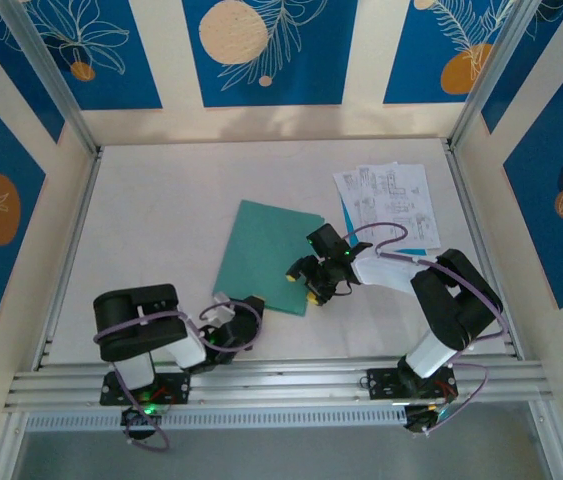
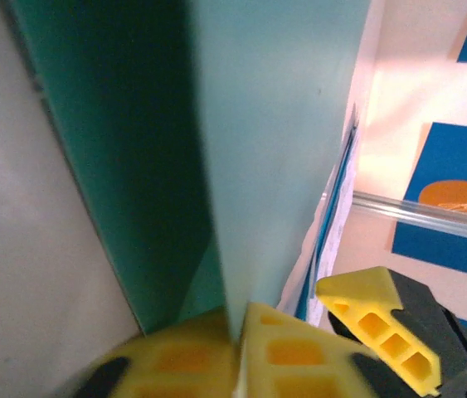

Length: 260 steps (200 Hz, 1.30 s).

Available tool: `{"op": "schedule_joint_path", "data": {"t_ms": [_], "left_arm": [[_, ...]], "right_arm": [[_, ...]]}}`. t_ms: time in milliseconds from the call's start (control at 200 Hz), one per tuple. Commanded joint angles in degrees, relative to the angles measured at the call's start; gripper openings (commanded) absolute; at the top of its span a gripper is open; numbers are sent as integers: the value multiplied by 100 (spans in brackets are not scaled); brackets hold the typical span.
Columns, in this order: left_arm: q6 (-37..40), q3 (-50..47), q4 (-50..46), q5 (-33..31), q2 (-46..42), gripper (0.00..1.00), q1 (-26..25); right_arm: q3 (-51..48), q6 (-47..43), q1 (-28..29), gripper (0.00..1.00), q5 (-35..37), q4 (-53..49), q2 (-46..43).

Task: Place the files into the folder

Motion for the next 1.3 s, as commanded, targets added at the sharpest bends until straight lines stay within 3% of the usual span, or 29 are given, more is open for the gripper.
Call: {"op": "schedule_joint_path", "data": {"t_ms": [0,390,570,725,880,940,995,1030,1100,1150,1295], "left_arm": [[37,133,38,288,-23,0,10],[225,383,-1456,401,-1339,0,-42],[256,419,-1848,470,-1579,0,-43],[256,397,-1794,538,-1525,0,-42],[352,419,-1846,611,-1558,0,-42],[427,432,-1959,643,-1647,0,-42],[517,462,-2163,693,-1795,0,-40],[609,489,-2364,736,-1922,0,-42],[869,628,-2997,913,-2250,16,-34],[1079,791,-3646,1114,-2547,34,-34],[2481,1776,-6702,1379,-3377,67,-34]], "right_arm": [[-317,-87,-4,69,64,-244,159],[-329,-360,-174,68,6,-129,-540],[-368,-301,-229,63,-35,-35,-783],[-419,-244,-236,47,117,-98,-1225],[-373,-192,-251,23,196,-291,-1463],[-338,-157,-249,8,215,-369,-1486],[-299,-143,-237,0,208,-448,-1474],[-260,-142,-245,0,209,-507,-1451],[-181,-131,-228,0,205,-580,-1430],[-122,-105,-223,0,225,-653,-1423],[143,-87,-209,0,267,-899,-1427]]}}
